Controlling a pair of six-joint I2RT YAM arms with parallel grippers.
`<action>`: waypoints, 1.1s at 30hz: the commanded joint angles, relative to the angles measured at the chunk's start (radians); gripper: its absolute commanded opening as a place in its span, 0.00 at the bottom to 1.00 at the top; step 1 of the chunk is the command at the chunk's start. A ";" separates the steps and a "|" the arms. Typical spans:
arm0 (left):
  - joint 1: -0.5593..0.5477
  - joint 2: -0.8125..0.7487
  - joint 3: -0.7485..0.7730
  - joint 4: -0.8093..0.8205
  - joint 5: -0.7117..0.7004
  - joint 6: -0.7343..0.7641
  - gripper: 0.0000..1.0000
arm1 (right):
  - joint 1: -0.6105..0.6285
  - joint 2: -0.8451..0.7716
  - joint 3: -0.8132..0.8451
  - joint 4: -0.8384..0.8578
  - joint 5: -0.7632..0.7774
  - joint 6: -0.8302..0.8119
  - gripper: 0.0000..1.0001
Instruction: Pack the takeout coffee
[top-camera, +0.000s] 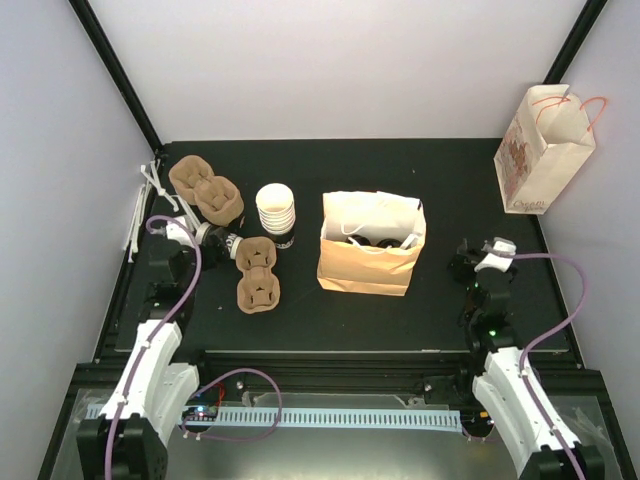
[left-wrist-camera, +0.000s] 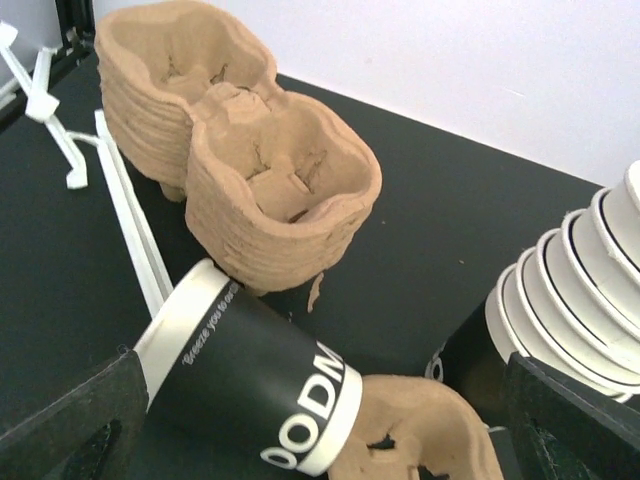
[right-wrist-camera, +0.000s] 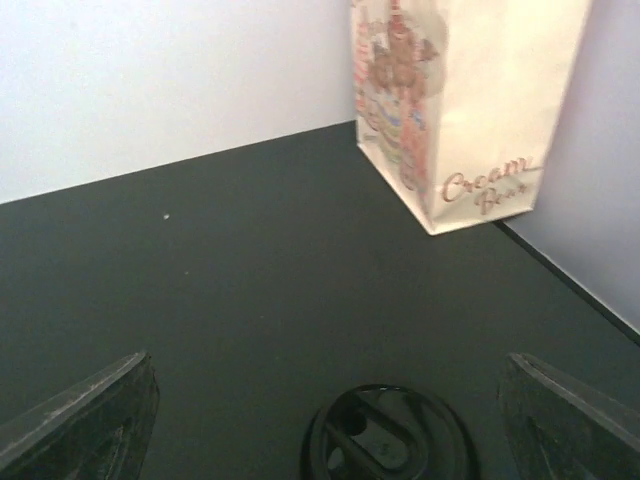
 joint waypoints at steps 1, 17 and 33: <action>0.007 0.066 -0.021 0.234 -0.065 0.110 0.99 | -0.007 0.060 -0.096 0.493 -0.111 -0.215 0.95; -0.013 0.407 -0.196 0.918 -0.209 0.254 0.99 | -0.018 0.782 -0.029 1.056 -0.159 -0.275 0.96; -0.048 0.641 -0.171 1.112 -0.168 0.342 0.99 | -0.048 0.838 0.037 0.989 -0.193 -0.256 1.00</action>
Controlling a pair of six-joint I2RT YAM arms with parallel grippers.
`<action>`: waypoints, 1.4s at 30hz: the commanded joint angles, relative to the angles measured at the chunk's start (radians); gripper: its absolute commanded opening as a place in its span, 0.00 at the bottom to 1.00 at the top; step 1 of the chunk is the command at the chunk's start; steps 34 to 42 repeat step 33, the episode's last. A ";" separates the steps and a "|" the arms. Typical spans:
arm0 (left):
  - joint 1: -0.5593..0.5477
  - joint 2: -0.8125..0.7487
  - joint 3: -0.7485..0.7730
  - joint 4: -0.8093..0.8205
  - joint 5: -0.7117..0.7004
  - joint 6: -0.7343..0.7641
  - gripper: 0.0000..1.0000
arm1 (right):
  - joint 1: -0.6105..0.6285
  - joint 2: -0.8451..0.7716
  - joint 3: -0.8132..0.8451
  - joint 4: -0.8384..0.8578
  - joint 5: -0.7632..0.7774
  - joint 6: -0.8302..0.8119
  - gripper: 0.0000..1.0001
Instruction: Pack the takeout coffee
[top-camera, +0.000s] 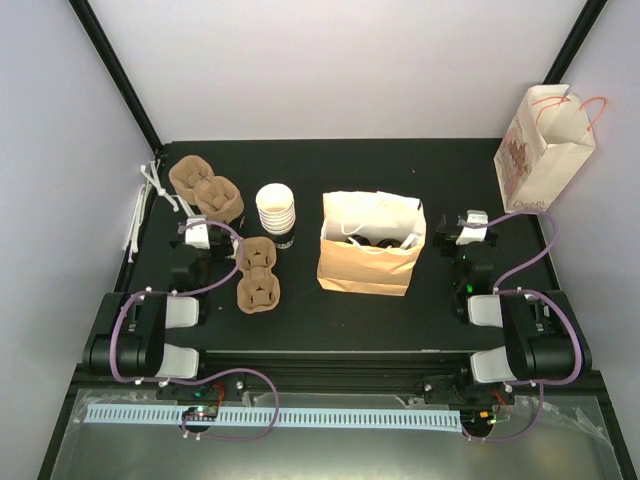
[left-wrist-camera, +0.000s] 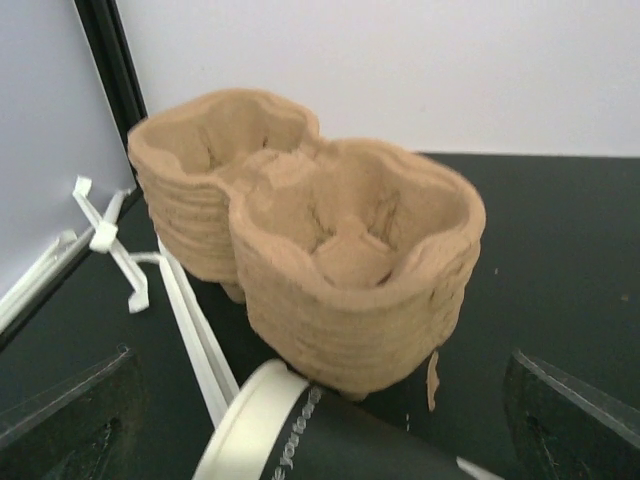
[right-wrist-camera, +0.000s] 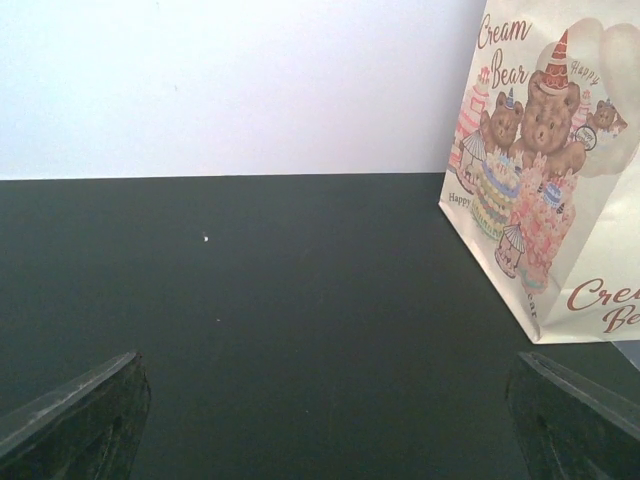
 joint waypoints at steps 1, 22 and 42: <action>-0.006 -0.015 0.019 0.073 0.017 0.034 0.99 | -0.006 -0.007 0.014 0.036 0.000 0.003 1.00; -0.015 -0.013 0.095 -0.071 0.051 0.050 0.99 | -0.006 -0.006 0.013 0.038 -0.001 0.004 1.00; -0.015 -0.013 0.095 -0.071 0.051 0.049 0.99 | -0.020 -0.006 0.026 0.013 -0.030 0.009 1.00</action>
